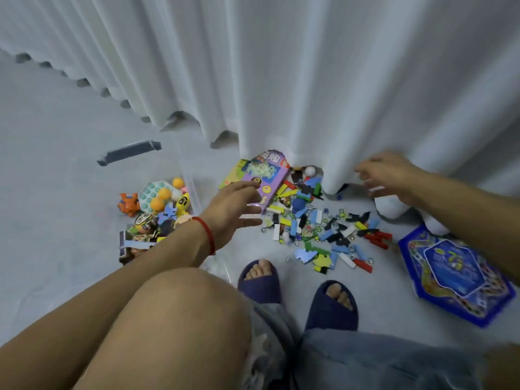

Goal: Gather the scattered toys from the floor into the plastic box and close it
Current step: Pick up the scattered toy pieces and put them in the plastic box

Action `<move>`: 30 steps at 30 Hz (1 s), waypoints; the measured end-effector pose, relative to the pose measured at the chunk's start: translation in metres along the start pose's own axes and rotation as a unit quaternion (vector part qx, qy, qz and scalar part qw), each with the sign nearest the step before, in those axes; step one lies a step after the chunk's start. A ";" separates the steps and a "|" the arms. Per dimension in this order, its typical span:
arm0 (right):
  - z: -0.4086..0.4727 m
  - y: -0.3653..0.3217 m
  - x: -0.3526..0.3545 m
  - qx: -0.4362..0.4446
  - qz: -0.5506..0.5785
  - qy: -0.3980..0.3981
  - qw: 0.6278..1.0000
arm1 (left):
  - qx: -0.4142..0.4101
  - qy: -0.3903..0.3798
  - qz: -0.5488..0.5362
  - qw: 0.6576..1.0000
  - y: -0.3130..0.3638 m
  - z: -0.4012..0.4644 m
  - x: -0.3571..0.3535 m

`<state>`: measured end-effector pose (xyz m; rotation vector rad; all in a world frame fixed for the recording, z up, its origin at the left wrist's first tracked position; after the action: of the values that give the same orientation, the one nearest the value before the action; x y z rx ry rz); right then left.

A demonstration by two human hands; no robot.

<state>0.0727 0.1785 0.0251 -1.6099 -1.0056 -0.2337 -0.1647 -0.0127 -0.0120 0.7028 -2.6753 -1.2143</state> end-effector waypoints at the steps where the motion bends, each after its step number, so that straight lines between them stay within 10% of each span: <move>1: 0.007 0.018 0.002 0.010 -0.059 -0.015 0.998 | 0.005 -0.004 0.034 0.999 -0.004 0.014 -0.015; 11: 0.133 0.106 -0.068 0.141 -0.312 -0.203 0.917 | -0.154 0.062 0.456 0.874 -0.001 0.186 -0.101; 21: 0.254 0.121 -0.134 0.301 -0.397 -0.117 0.859 | -0.370 0.087 0.618 0.689 0.021 0.365 -0.137; 25: 0.274 0.137 -0.150 0.320 -0.453 -0.207 0.806 | -0.372 0.066 0.656 0.653 0.016 0.397 -0.138; 30: 0.271 0.148 -0.146 0.311 -0.410 -0.201 0.834 | -0.379 0.054 0.688 0.617 0.017 0.402 -0.137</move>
<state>-0.0087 0.3524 -0.2572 -0.5590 -1.8494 -0.1113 -0.1671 0.3341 -0.2583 -1.1530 -1.3600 -1.3067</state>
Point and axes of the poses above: each hand's wrist, its own z-axis towards the middle knuckle, its own x-axis out of the back of the hand, y = z × x, the point moved 4 cm from there along z, towards the middle knuckle, and after that the axes turned 11 degrees about x, right-handed, at the moved point
